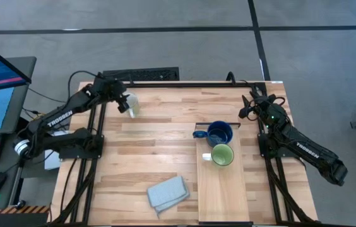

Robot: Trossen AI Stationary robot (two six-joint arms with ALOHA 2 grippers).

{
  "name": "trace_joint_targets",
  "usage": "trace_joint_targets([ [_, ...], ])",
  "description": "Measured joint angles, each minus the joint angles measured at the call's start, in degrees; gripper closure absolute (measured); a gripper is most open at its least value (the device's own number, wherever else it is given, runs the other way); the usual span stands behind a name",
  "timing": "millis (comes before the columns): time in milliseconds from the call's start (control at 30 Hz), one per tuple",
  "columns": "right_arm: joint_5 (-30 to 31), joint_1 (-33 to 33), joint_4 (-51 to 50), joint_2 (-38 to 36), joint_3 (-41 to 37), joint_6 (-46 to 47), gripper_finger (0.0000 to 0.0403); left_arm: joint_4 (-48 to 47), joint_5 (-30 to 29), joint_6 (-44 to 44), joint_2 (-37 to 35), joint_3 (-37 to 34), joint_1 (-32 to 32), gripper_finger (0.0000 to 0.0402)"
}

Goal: Stack small to large cups/mugs on shelf
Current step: Move the white cup to the center of the table

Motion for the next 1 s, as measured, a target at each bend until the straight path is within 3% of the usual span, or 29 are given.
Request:
trace_joint_targets([
  [333,0.0,0.0,0.0,0.0,0.0,0.0,0.0168,-0.1,0.2,1.0,2.8,0.0,4.4,0.0221],
  [533,0.0,0.0,0.0,0.0,0.0,0.0,0.0168,-0.1,5.2,1.1,6.2,0.0,5.2,0.0221],
  [1000,0.0,0.0,0.0,0.0,0.0,0.1,0.0168,-1.5,2.4,1.2,8.8,0.0,5.2,0.0221],
])
